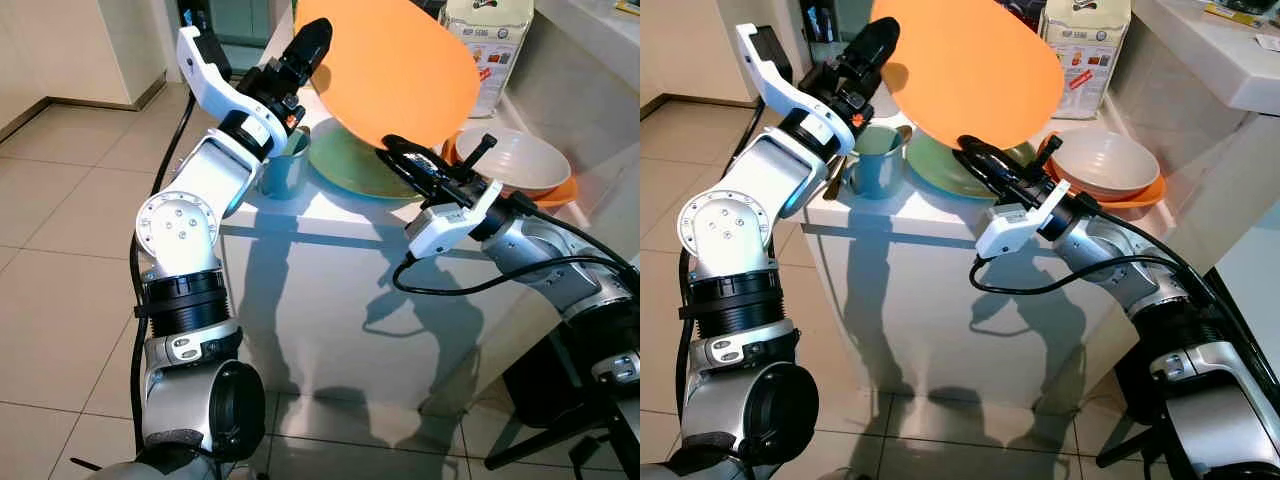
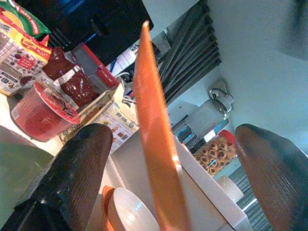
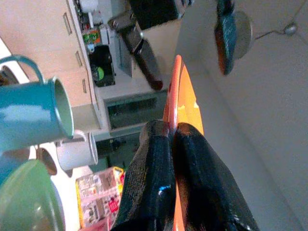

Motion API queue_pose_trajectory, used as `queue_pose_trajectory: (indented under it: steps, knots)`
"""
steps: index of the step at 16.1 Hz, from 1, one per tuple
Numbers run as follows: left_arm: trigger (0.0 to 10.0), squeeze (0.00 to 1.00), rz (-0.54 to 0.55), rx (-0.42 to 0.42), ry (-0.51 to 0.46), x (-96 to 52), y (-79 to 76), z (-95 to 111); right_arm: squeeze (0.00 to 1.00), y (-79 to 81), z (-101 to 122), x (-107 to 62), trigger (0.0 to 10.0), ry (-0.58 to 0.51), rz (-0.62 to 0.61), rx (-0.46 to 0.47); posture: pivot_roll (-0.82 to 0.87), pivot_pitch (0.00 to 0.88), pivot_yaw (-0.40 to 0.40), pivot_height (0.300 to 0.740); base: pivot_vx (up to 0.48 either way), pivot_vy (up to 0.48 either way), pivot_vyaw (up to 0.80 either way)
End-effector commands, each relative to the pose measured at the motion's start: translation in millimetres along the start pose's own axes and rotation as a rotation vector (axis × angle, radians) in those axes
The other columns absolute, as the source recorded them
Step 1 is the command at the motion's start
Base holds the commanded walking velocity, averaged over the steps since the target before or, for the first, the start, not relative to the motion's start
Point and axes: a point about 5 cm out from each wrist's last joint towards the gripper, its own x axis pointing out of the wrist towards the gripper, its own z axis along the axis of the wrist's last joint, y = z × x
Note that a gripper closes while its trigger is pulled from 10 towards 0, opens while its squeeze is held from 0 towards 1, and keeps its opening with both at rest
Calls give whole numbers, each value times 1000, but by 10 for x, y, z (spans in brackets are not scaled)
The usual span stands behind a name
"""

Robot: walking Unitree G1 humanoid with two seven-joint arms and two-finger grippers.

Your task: Setting the table

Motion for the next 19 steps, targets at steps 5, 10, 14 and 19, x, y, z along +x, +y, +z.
queue_pose_trajectory:
  steps: [5, 10, 14, 19]
  knots:
    - [5255, 0, 27, -1, 14, 31, 18, -27, 0, -62, 61, 28, 10000, -37, -35, -9, -17, 0, 11, 740, 0, 0, 0]
    - [0, 0, 30, -15, 9, 29, 33, -32, 0, -56, 65, 36, 10000, -36, -32, -12, -16, 0, 10, 740, 0, 0, 0]
    - [0, 0, 30, -19, 18, 27, 33, -47, 0, -62, 70, 46, 10000, -45, -24, -24, -17, 0, 11, 740, 0, 0, 0]
    - [0, 0, 28, -23, 25, 21, 28, -63, 0, -64, 77, 53, 10000, -64, -1, -52, -17, 0, 8, 740, 0, 0, 0]
